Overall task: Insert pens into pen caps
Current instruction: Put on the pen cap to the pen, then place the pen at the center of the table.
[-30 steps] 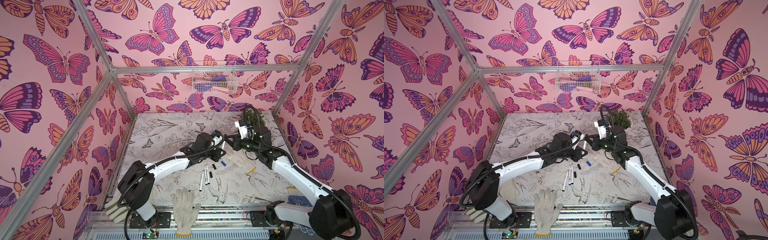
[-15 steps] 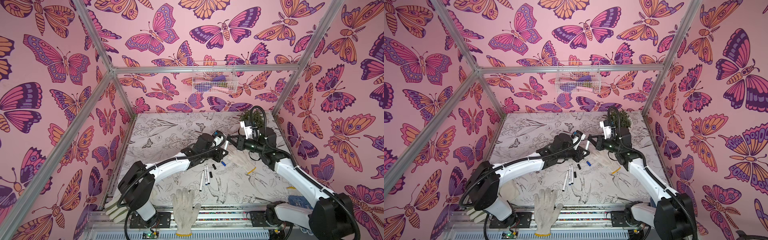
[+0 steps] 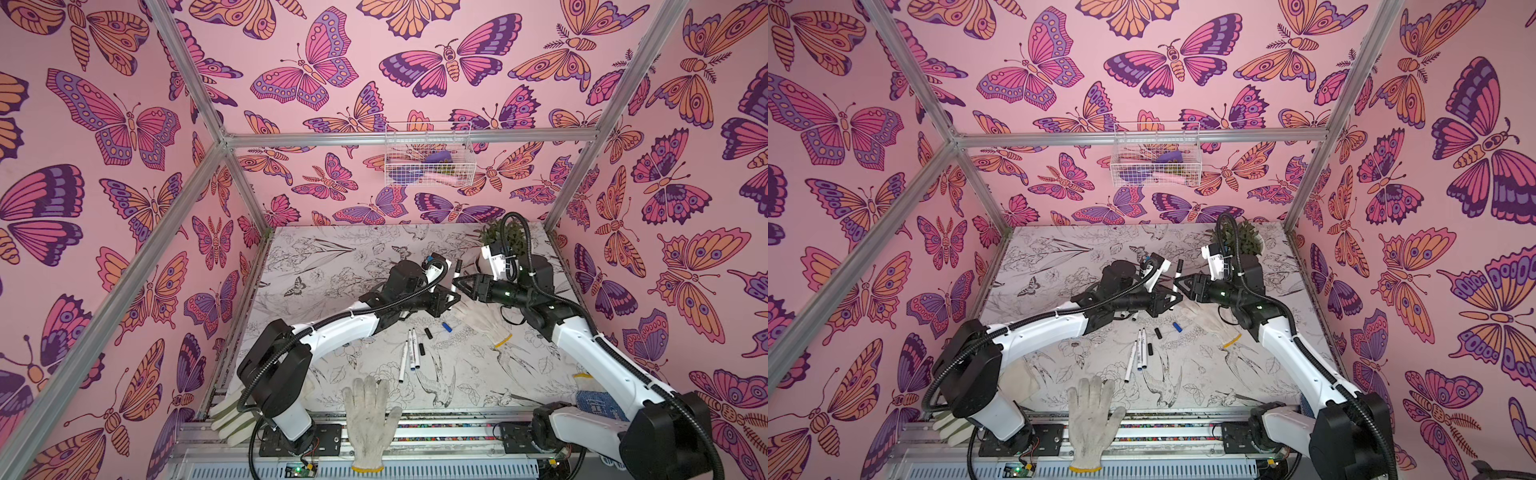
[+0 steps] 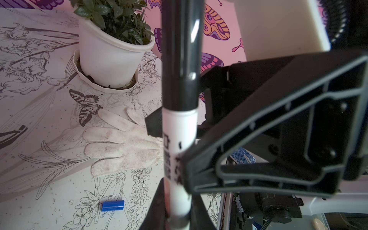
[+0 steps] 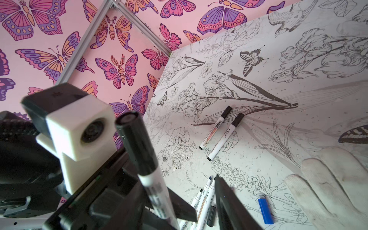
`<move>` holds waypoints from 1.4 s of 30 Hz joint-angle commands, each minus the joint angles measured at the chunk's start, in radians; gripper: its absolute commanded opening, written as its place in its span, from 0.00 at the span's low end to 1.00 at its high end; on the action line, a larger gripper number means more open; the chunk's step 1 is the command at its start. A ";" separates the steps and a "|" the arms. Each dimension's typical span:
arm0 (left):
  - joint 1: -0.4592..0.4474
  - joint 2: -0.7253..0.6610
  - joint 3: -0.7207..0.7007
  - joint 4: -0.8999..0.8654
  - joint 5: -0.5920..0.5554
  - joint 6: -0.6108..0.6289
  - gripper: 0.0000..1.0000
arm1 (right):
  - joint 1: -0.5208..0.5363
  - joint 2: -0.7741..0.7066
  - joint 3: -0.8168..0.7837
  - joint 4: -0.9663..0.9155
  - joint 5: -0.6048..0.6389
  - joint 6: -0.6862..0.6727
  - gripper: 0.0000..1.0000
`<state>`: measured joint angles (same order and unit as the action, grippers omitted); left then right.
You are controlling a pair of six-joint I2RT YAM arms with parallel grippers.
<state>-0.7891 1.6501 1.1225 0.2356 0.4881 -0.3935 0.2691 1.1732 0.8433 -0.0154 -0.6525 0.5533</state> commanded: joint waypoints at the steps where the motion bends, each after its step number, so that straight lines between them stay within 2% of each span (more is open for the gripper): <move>1: 0.011 -0.001 -0.007 0.026 0.027 0.033 0.00 | -0.007 -0.049 -0.009 0.015 0.075 0.046 0.58; 4: 0.039 0.020 -0.043 0.004 -0.020 -0.008 0.00 | -0.021 -0.105 -0.032 0.021 0.151 0.051 0.58; 8: 0.089 0.078 -0.101 -0.024 -0.127 -0.074 0.00 | -0.040 -0.203 -0.115 0.034 0.373 0.073 0.57; 10: 0.105 0.122 -0.091 -0.077 -0.174 -0.078 0.00 | -0.042 -0.234 -0.137 -0.001 0.496 0.072 0.57; 12: 0.107 0.181 -0.046 -0.173 -0.222 -0.059 0.00 | -0.046 -0.241 -0.138 -0.048 0.552 0.059 0.57; 16: 0.106 0.282 0.071 -0.315 -0.256 -0.031 0.00 | -0.046 -0.231 -0.133 -0.080 0.545 0.040 0.56; 23: 0.108 0.372 0.225 -0.495 -0.368 -0.030 0.01 | -0.046 -0.220 -0.138 -0.072 0.528 0.045 0.55; 24: 0.108 0.383 0.243 -0.512 -0.370 -0.027 0.03 | -0.046 -0.215 -0.138 -0.074 0.525 0.048 0.55; 26: 0.108 0.401 0.275 -0.548 -0.379 -0.028 0.15 | -0.047 -0.207 -0.135 -0.074 0.514 0.049 0.55; 30: 0.106 0.405 0.287 -0.574 -0.397 -0.034 0.22 | -0.046 -0.207 -0.133 -0.079 0.511 0.051 0.55; 37: 0.105 0.399 0.283 -0.577 -0.376 -0.028 0.24 | -0.047 -0.207 -0.135 -0.080 0.510 0.050 0.54; 42: 0.095 0.356 0.290 -0.576 -0.354 -0.013 0.29 | -0.047 -0.207 -0.131 -0.078 0.503 0.041 0.54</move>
<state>-0.6853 2.0312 1.4029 -0.3157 0.1162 -0.4263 0.2287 0.9680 0.7055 -0.0879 -0.1493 0.6022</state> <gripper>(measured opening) 0.286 0.544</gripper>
